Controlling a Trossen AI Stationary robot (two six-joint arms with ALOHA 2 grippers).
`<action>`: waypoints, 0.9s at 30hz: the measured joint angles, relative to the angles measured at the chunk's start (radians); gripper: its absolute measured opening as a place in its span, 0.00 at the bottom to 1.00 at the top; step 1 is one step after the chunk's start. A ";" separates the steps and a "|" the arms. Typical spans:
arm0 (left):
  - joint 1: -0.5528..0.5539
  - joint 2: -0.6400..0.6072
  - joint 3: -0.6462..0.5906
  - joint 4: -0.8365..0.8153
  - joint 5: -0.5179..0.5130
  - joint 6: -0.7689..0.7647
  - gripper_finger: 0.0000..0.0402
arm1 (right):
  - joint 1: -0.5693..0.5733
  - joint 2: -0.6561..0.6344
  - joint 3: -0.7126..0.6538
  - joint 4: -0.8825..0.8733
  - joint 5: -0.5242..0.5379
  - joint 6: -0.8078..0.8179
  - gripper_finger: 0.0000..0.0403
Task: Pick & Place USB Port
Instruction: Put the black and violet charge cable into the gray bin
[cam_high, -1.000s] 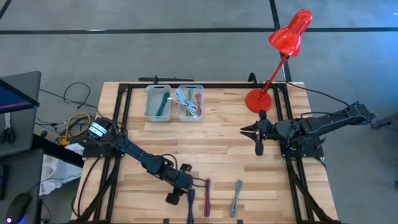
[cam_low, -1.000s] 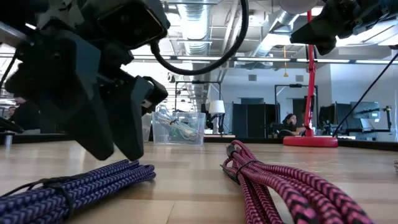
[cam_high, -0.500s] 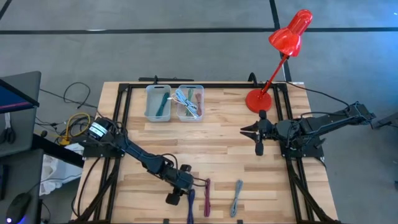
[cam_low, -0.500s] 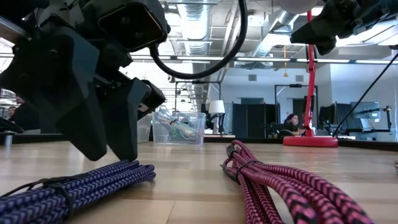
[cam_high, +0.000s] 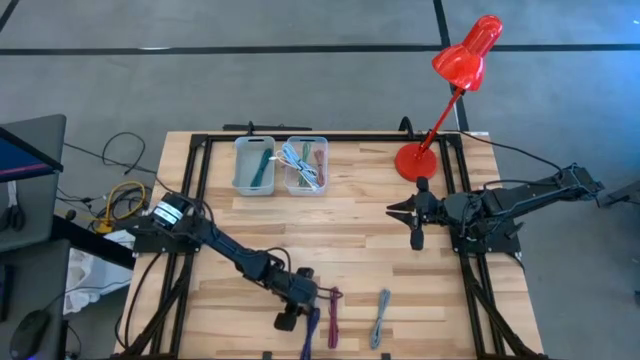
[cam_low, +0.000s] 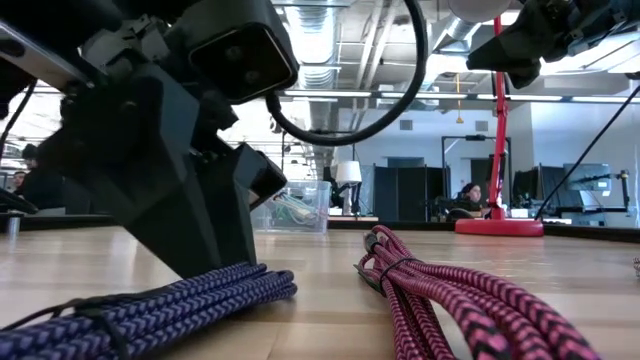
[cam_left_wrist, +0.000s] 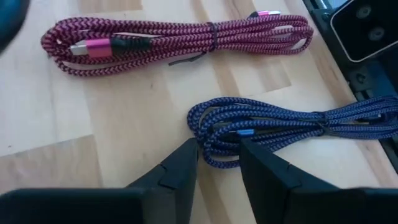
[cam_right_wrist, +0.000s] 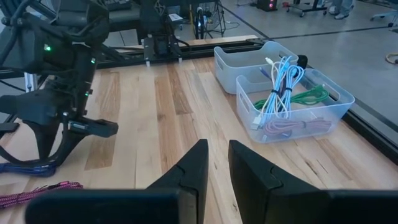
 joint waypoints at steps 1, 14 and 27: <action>0.003 -0.007 -0.001 0.000 -0.001 0.000 0.28 | 0.000 0.000 0.000 0.000 0.000 0.000 0.14; 0.022 -0.024 -0.004 -0.007 -0.124 0.050 0.01 | 0.000 0.000 0.000 0.000 0.000 0.000 0.14; 0.045 -0.328 -0.009 -0.172 -0.498 0.235 0.00 | 0.000 0.000 0.000 -0.013 0.000 0.000 0.14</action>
